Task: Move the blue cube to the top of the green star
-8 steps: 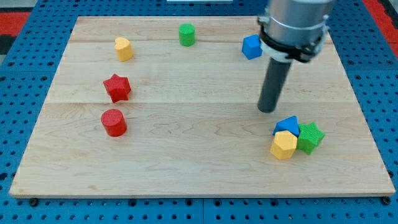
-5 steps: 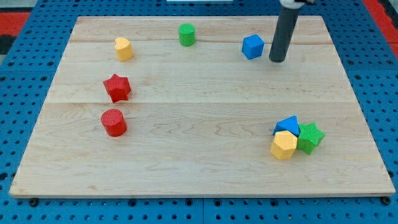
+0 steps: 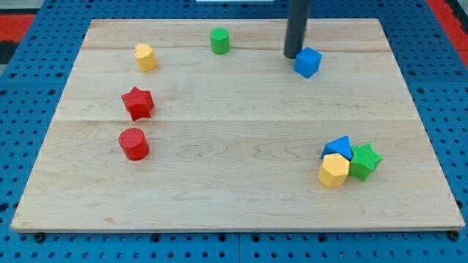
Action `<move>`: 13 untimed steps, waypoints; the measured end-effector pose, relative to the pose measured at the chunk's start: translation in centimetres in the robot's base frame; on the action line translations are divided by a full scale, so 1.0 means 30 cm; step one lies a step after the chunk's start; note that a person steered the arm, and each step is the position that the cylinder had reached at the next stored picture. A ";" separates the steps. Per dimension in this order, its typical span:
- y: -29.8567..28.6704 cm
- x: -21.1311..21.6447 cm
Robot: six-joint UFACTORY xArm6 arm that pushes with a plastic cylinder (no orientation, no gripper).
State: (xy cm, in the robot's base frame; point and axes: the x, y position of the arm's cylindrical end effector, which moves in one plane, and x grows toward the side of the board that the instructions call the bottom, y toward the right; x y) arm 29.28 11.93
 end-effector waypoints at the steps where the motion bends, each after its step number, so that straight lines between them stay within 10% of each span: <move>1: 0.122 0.030; 3: 0.139 0.346; 7: 0.334 0.508; 10: 0.085 0.486; 13: -0.686 0.541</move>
